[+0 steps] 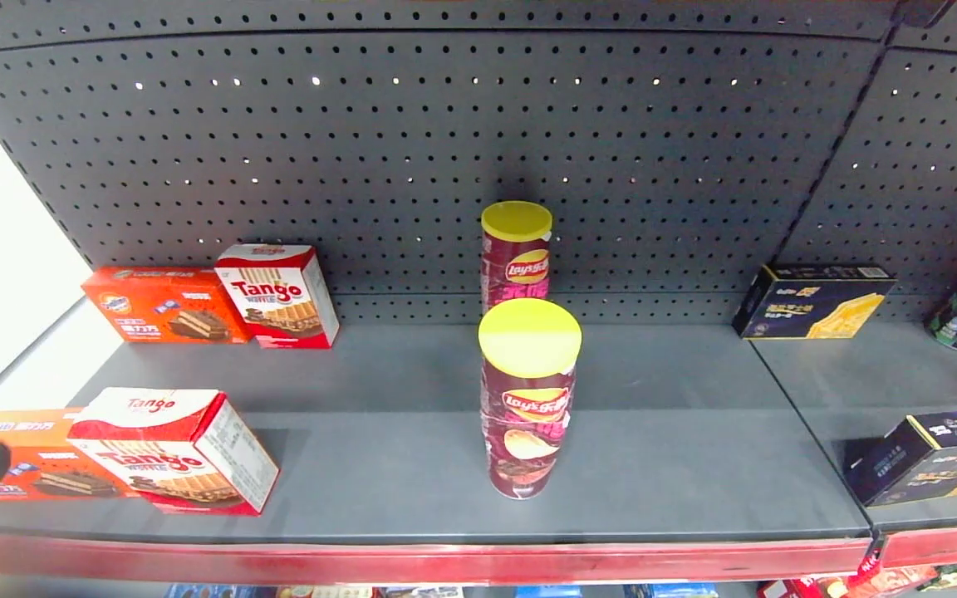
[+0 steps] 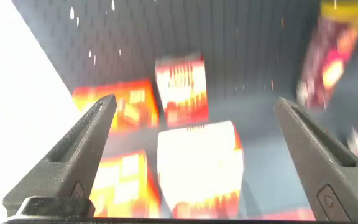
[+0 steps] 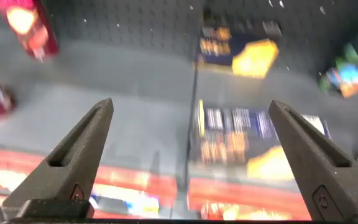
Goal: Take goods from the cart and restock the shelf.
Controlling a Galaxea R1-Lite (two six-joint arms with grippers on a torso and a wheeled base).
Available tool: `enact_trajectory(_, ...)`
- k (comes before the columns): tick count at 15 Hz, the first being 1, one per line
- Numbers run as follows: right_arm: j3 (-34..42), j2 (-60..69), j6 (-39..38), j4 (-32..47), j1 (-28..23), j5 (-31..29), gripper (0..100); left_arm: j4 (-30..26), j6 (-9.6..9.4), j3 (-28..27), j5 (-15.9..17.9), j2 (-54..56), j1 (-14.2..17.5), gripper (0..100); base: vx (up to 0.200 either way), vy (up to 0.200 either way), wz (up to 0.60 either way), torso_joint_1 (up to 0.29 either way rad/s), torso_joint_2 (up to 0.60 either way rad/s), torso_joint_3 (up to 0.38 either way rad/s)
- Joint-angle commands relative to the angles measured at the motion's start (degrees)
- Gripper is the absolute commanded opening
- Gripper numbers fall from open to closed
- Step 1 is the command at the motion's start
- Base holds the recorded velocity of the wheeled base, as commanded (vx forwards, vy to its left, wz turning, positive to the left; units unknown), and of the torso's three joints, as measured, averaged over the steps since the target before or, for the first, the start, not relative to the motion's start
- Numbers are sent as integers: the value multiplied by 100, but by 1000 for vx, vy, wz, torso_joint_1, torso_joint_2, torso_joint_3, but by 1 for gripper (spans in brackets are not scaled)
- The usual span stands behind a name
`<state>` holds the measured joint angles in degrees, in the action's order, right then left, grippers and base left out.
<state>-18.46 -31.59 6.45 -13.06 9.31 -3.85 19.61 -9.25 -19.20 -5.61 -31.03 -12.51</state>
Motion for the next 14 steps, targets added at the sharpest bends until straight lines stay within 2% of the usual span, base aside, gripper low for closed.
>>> enact_trajectory(1,756,1462,6,462,-70,-63,100,-1856,2,294,33,2180,-24,100,0,0,0,0,0,0)
enact_trajectory(2,914,1717,-3,602,-70,-63,100,-2260,2,338,42,2566,-6,100,0,0,0,0,0,0)
enact_trajectory(3,1125,2086,-12,743,-61,-63,100,-2427,20,461,7,2707,-6,100,0,0,0,0,0,0)
enact_trajectory(4,1292,2394,-12,831,-70,-63,100,-2313,29,531,16,2663,-6,100,0,0,0,0,0,0)
enact_trajectory(6,1819,2587,-126,400,-61,-45,100,-1636,-33,1401,-2,2654,-6,100,0,0,0,0,0,0)
enact_trajectory(7,1837,2587,-144,471,-61,-37,100,-1127,-59,1894,-2,2663,3,100,0,0,0,0,0,0)
enact_trajectory(8,1837,2587,-170,611,-61,-37,100,-1135,-59,1920,-19,2654,-6,100,0,0,0,0,0,0)
enact_trajectory(9,1837,2587,-249,849,-61,-37,100,-1504,-59,1920,-2,2663,-6,100,0,0,0,0,0,0)
enact_trajectory(11,1837,2579,-495,901,-96,-98,100,-1557,-33,1920,7,2654,3,100,0,0,0,0,0,0)
enact_trajectory(13,1828,2640,-671,910,-624,-107,100,-1557,134,1920,16,2654,-6,100,0,0,0,0,0,0)
enact_trajectory(14,1828,2658,-847,901,-1142,-125,100,-1566,187,1920,16,2654,3,100,0,0,0,0,0,0)
